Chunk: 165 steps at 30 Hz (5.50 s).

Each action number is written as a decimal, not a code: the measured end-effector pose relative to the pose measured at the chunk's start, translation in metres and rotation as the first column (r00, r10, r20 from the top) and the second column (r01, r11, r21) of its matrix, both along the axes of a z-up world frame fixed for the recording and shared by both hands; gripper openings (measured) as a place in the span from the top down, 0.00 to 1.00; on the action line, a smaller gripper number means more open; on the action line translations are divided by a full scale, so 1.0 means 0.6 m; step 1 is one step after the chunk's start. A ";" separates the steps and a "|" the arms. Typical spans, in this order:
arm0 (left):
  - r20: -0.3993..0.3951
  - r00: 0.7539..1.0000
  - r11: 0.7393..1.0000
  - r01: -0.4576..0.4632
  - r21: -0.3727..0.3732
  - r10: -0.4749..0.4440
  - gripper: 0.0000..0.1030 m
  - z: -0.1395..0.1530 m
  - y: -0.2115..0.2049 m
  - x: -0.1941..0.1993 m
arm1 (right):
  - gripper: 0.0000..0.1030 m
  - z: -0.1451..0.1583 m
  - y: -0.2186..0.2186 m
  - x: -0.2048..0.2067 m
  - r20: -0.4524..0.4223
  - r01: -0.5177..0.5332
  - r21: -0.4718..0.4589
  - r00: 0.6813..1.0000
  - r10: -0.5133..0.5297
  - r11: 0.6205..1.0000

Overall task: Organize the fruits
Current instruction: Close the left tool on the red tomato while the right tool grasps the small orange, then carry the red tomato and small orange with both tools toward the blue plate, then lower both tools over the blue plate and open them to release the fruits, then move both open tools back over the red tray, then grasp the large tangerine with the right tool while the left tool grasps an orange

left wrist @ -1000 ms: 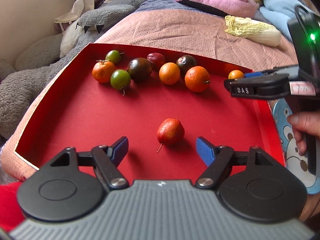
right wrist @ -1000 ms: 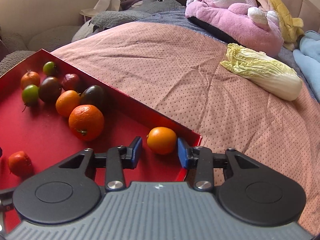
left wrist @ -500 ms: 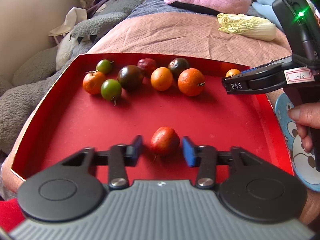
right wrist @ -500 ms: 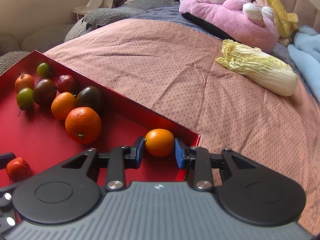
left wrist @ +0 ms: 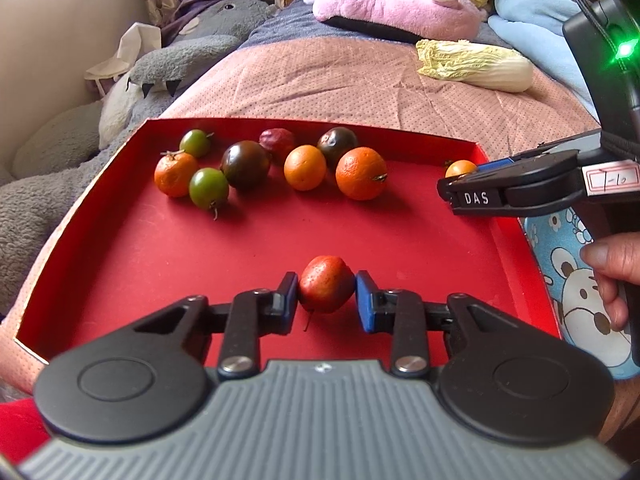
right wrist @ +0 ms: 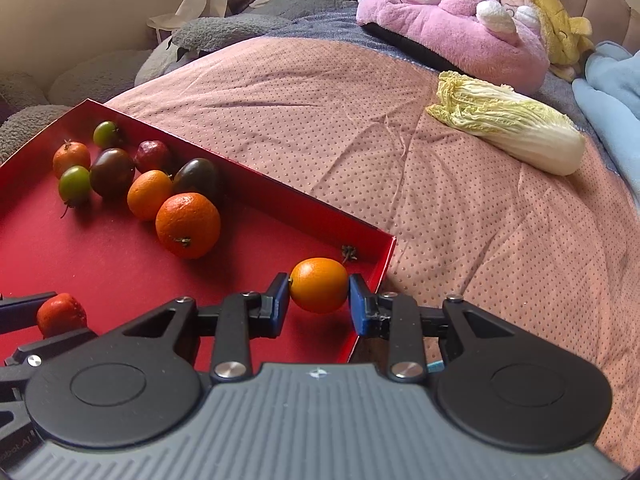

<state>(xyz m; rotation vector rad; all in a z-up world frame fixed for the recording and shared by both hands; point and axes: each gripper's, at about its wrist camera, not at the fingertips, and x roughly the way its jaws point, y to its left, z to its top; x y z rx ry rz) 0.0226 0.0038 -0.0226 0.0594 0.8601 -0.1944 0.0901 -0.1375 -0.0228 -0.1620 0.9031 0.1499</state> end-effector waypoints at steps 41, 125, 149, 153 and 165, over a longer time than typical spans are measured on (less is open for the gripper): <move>0.139 0.984 0.994 0.113 -0.001 -0.112 0.67 0.048 -0.038 -0.065 | 0.64 0.047 -0.146 -0.194 0.076 0.117 0.040 0.990 -0.120 0.992; 0.152 0.984 0.989 0.073 0.132 -0.093 0.24 0.090 -0.027 -0.009 | 0.19 0.103 -0.108 -0.212 0.121 0.056 0.197 0.989 -0.081 0.979; 0.123 0.977 0.984 -0.177 0.004 0.175 0.24 0.093 0.091 0.027 | 0.48 -0.011 0.103 0.033 -0.007 -0.149 0.088 0.989 0.150 0.985; 0.125 0.981 0.988 -0.156 0.022 0.152 0.24 0.088 0.080 0.032 | 0.56 -0.014 0.093 0.039 -0.003 -0.141 0.108 0.990 0.142 0.984; 0.139 0.990 0.983 -0.037 0.180 0.012 0.24 0.049 0.006 0.052 | 0.56 0.007 0.022 -0.077 0.016 -0.107 0.148 0.994 0.106 0.983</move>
